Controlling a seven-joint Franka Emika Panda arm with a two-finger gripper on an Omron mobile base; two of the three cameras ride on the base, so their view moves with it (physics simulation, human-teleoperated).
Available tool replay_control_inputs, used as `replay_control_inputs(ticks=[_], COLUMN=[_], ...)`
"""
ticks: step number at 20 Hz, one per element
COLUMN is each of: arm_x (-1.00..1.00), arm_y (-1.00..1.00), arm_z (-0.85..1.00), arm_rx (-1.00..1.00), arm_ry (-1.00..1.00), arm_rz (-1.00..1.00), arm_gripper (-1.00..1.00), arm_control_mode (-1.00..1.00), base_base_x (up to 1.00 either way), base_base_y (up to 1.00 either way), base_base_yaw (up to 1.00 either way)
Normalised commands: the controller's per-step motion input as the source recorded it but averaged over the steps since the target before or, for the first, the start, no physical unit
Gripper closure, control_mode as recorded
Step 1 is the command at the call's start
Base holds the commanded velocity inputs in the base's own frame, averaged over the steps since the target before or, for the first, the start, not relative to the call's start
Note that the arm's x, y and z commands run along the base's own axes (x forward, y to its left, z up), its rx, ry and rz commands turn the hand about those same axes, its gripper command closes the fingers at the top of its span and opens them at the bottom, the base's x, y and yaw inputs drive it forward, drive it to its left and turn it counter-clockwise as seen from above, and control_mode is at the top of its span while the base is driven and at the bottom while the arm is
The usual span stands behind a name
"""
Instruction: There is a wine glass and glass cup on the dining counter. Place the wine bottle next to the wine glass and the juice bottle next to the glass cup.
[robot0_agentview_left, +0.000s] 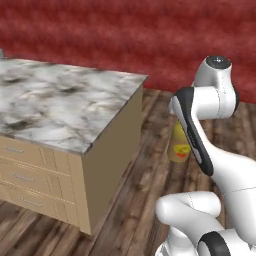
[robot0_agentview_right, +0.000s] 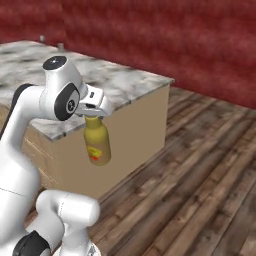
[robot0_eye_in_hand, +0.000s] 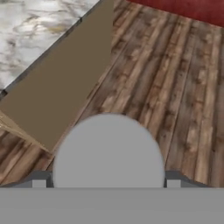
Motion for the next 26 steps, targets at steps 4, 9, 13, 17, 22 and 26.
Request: replay_control_inputs(ticks=[4,9,13,17,22,26], arm_x=[0.0,0.0,0.0,0.0,0.0,0.0], arm_y=[0.0,0.0,0.0,0.0,0.0,0.0], arm_z=[0.0,0.0,0.0,0.0,0.0,0.0], arm_rx=[0.0,0.0,0.0,0.0,0.0,0.0], arm_ry=[0.0,0.0,0.0,0.0,0.0,0.0], arm_rz=[0.0,0.0,0.0,0.0,0.0,0.0], arm_gripper=[1.0,1.0,1.0,1.0,1.0,1.0], arm_control_mode=[1.0,1.0,1.0,1.0,1.0,1.0], base_base_x=[0.68,0.66,0.66,0.66,0.67,0.67], base_base_y=[-0.33,-0.35,-0.35,-0.35,-0.35,-0.35], base_base_yaw=[0.0,0.0,0.0,0.0,0.0,0.0])
